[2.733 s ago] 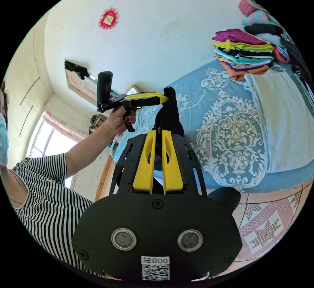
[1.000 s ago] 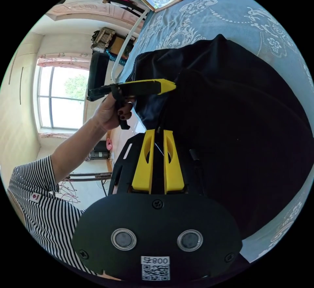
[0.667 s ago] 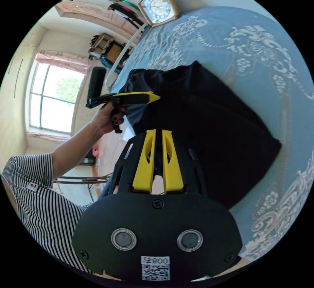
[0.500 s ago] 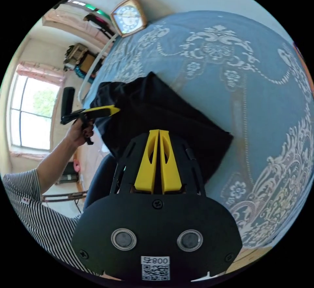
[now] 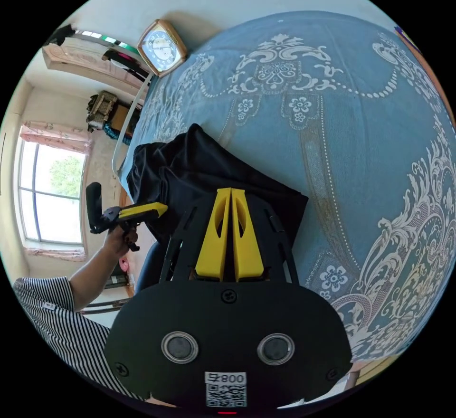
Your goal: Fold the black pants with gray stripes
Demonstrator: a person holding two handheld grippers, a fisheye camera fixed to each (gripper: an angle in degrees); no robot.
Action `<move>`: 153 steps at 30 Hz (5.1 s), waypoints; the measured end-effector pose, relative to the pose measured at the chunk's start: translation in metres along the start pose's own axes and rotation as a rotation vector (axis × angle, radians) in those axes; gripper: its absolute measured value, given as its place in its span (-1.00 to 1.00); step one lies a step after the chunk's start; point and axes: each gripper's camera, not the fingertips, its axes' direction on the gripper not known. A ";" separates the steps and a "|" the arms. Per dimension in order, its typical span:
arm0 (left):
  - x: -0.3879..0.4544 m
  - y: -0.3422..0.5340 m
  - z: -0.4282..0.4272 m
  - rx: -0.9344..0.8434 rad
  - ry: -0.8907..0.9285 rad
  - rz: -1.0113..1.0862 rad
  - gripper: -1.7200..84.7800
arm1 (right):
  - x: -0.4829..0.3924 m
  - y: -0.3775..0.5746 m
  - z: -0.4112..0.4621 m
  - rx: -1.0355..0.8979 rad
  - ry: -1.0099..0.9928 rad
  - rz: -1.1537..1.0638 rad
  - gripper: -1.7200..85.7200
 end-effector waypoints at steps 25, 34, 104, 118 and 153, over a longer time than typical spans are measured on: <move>0.028 0.068 0.128 -0.084 -0.007 0.090 -0.96 | 0.093 0.108 -0.030 -0.102 -0.179 0.005 -0.96; 0.068 0.089 0.167 -0.003 -0.001 0.151 -0.95 | 0.132 0.135 -0.031 -0.113 -0.159 0.035 -0.96; 0.287 0.223 0.290 -0.151 0.152 0.735 -0.91 | 0.256 0.189 -0.188 0.214 -0.250 0.383 -0.92; 0.151 0.235 0.054 0.256 0.301 0.417 -0.90 | 0.094 0.138 -0.207 0.368 -0.535 0.196 -0.91; -0.180 0.305 -0.188 0.445 0.289 -0.344 -0.91 | -0.276 -0.195 0.094 -0.113 -0.341 0.008 -0.90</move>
